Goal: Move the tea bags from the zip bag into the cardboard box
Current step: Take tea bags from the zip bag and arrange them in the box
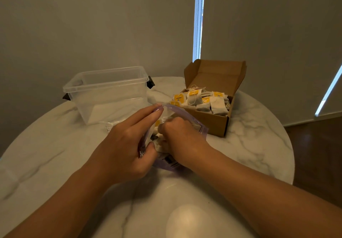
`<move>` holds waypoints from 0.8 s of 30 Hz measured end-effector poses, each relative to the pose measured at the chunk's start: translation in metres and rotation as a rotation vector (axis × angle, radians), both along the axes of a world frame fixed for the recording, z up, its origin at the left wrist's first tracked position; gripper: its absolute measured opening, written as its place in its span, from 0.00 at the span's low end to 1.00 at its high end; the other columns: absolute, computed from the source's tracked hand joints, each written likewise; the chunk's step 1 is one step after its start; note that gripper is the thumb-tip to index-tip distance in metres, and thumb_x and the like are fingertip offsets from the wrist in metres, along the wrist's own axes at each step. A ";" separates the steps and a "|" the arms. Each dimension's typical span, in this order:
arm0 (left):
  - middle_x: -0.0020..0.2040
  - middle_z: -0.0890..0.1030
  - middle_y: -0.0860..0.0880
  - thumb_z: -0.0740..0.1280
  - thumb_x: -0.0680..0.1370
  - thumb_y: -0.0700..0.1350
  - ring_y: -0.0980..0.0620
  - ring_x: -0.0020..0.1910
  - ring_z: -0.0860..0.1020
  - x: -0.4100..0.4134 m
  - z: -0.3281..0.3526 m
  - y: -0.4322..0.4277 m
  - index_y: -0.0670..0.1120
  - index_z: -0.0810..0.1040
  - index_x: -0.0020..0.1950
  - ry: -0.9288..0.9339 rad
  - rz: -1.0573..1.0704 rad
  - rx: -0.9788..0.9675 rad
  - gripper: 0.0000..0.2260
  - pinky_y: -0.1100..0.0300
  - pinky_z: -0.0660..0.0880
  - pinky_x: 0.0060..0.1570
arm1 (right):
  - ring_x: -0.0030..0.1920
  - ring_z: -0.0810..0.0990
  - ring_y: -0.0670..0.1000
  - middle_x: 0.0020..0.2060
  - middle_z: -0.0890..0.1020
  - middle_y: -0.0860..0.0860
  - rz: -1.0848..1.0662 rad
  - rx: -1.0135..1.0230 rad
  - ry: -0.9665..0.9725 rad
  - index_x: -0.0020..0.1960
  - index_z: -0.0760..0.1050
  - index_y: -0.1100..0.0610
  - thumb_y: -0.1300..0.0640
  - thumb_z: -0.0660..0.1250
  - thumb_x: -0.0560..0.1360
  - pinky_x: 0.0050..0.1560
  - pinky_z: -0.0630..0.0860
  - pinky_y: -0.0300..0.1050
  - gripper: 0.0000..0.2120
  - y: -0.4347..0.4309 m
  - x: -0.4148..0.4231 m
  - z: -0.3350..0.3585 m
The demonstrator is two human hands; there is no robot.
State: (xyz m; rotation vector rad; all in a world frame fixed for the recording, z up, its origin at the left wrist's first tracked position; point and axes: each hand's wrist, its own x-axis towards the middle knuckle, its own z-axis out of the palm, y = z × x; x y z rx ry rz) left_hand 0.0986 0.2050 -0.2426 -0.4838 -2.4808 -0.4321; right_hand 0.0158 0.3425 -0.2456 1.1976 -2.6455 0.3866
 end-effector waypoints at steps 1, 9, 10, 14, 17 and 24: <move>0.72 0.72 0.49 0.61 0.72 0.46 0.48 0.54 0.74 0.000 0.000 0.000 0.40 0.71 0.74 0.001 0.002 0.000 0.29 0.82 0.63 0.52 | 0.46 0.76 0.53 0.50 0.79 0.54 0.006 0.009 0.001 0.54 0.77 0.56 0.59 0.68 0.76 0.41 0.66 0.43 0.07 0.000 0.000 0.000; 0.73 0.71 0.50 0.62 0.72 0.46 0.50 0.53 0.75 -0.002 -0.003 -0.004 0.42 0.70 0.75 -0.020 0.002 0.025 0.30 0.83 0.62 0.51 | 0.54 0.77 0.52 0.53 0.79 0.52 -0.017 -0.091 0.005 0.59 0.77 0.53 0.59 0.69 0.76 0.51 0.75 0.42 0.12 0.007 0.000 0.000; 0.73 0.71 0.50 0.62 0.72 0.47 0.50 0.54 0.75 -0.002 -0.003 -0.004 0.42 0.70 0.75 -0.021 0.005 0.029 0.30 0.82 0.63 0.51 | 0.53 0.78 0.50 0.54 0.80 0.51 -0.018 -0.132 0.017 0.59 0.78 0.53 0.57 0.68 0.77 0.53 0.77 0.43 0.11 0.010 0.002 0.001; 0.73 0.71 0.51 0.61 0.72 0.48 0.56 0.60 0.76 -0.003 -0.003 -0.005 0.43 0.69 0.75 -0.001 0.010 0.048 0.31 0.76 0.69 0.56 | 0.47 0.80 0.46 0.47 0.83 0.47 0.021 -0.415 -0.044 0.53 0.82 0.51 0.55 0.69 0.76 0.49 0.80 0.44 0.07 0.028 0.013 0.003; 0.73 0.72 0.50 0.60 0.72 0.49 0.53 0.69 0.73 -0.003 -0.003 -0.006 0.42 0.69 0.75 0.029 0.015 0.047 0.31 0.62 0.74 0.64 | 0.42 0.82 0.42 0.41 0.84 0.44 0.039 -0.593 -0.292 0.48 0.83 0.51 0.58 0.73 0.73 0.44 0.82 0.42 0.05 0.044 0.017 0.004; 0.73 0.72 0.51 0.60 0.73 0.50 0.58 0.63 0.76 -0.004 -0.004 -0.006 0.44 0.70 0.75 0.014 0.005 0.077 0.30 0.69 0.75 0.57 | 0.43 0.86 0.51 0.41 0.86 0.53 0.074 -0.828 -0.799 0.49 0.83 0.59 0.64 0.71 0.73 0.40 0.83 0.46 0.06 0.074 0.017 0.013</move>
